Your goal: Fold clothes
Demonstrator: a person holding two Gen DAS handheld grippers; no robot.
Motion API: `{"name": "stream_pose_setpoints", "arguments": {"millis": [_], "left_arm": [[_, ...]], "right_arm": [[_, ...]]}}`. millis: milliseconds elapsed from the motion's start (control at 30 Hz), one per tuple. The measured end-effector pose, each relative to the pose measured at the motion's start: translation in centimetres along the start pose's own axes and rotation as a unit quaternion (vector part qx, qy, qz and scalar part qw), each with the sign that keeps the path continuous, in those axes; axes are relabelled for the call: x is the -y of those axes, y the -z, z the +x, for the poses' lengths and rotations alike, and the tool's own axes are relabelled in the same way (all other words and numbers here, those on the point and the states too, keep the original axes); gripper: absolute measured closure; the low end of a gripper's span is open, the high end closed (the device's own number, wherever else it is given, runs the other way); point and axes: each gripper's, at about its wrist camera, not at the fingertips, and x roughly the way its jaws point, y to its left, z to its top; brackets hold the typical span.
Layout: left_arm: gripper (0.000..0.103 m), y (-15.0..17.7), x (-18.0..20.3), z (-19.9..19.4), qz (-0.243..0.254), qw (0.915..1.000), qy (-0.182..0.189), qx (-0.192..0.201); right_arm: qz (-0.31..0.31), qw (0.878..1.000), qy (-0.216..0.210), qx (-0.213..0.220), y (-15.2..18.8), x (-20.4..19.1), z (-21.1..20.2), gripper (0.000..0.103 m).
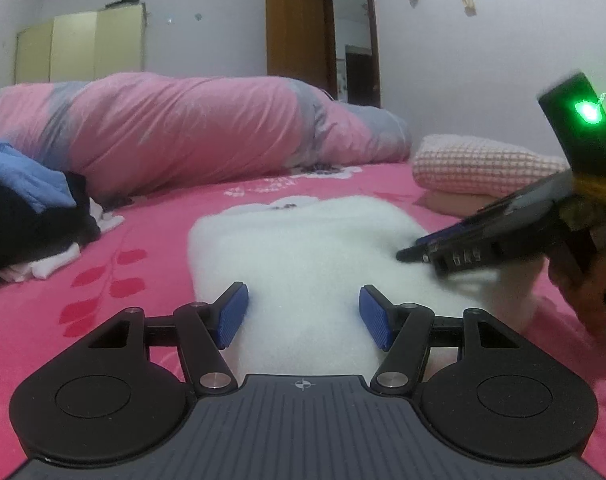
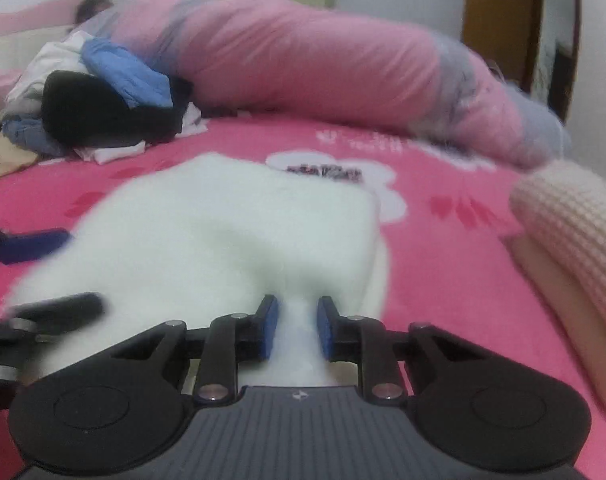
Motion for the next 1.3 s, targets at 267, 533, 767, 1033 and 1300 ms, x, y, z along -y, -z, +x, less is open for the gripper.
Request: {"name": "stream_pose_setpoints", "arguments": {"millis": [267, 533, 767, 1033, 1300], "left_arm": [[0.039, 0.2, -0.7, -0.2, -0.023, 0.9996, 0.014, 0.006], [0.038, 0.3, -0.6, -0.2, -0.022, 0.9996, 0.019, 0.003], [0.037, 0.4, -0.6, -0.3, -0.022, 0.9996, 0.018, 0.003], [0.037, 0.4, -1.6, -1.1, -0.048, 0.9986, 0.023, 0.000], [0.037, 1.0, -0.9, -1.1, -0.036, 0.9992, 0.012, 0.007]], "right_arm": [[-0.038, 0.998, 0.056, 0.005, -5.2, -0.8, 0.6, 0.082], [-0.052, 0.993, 0.091, -0.060, -5.6, 0.6, 6.0, 0.081], [-0.072, 0.992, 0.092, -0.050, -8.7, -1.0, 7.3, 0.082], [-0.127, 0.980, 0.127, -0.088, -10.3, -2.8, 9.3, 0.082], [-0.146, 0.988, -0.044, -0.018, -13.8, -8.4, 7.0, 0.082]]}}
